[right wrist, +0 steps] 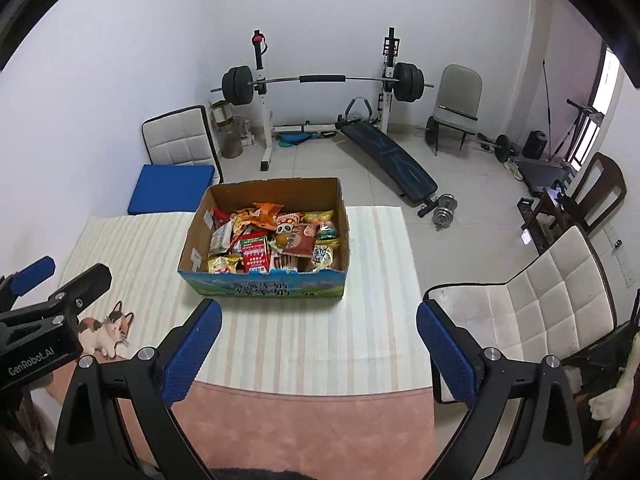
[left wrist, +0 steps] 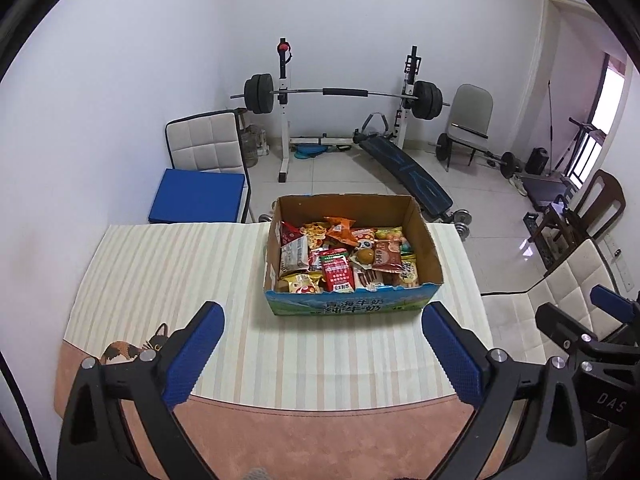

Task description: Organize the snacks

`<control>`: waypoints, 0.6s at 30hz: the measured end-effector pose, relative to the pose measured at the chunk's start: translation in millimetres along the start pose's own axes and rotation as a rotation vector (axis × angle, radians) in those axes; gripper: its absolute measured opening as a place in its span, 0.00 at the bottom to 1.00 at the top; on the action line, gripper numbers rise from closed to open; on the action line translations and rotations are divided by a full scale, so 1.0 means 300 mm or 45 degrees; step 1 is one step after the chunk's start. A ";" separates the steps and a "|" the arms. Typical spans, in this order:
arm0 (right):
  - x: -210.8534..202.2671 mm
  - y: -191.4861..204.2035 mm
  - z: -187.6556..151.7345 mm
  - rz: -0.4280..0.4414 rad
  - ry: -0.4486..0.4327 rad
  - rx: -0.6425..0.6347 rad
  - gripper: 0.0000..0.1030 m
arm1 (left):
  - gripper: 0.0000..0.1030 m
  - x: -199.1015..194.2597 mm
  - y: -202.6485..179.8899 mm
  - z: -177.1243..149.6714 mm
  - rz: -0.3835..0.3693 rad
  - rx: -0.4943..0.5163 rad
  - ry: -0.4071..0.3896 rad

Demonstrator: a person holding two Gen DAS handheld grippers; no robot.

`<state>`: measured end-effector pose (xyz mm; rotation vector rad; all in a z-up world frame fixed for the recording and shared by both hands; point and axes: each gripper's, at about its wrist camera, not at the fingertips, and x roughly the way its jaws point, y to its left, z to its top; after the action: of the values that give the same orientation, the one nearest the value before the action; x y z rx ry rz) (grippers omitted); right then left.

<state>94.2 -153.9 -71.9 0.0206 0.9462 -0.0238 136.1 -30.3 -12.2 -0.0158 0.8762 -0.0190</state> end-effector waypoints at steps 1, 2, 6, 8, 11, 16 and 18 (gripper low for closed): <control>0.004 0.001 0.004 -0.007 -0.007 -0.001 0.97 | 0.98 0.005 -0.001 0.003 0.005 0.000 -0.005; 0.011 0.003 0.012 -0.019 -0.015 -0.003 0.97 | 0.98 0.013 -0.004 0.008 0.011 0.004 -0.009; 0.039 0.007 0.038 -0.034 -0.041 -0.003 0.97 | 0.98 0.045 -0.006 0.023 0.040 0.012 -0.023; 0.059 0.009 0.052 -0.044 -0.053 -0.003 0.97 | 0.99 0.062 -0.002 0.032 0.062 0.009 -0.035; 0.088 0.006 0.070 -0.048 -0.061 0.006 0.97 | 0.98 0.086 0.001 0.042 0.081 0.005 -0.041; 0.130 0.003 0.098 -0.072 -0.067 0.006 0.97 | 0.98 0.124 0.009 0.051 0.100 -0.005 -0.029; 0.150 0.000 0.108 -0.074 -0.060 0.012 0.97 | 0.98 0.136 0.007 0.052 0.108 -0.002 -0.027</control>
<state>146.8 -155.4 -89.6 0.0011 0.8991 -0.0818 174.3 -29.0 -33.7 0.0193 0.8550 0.0609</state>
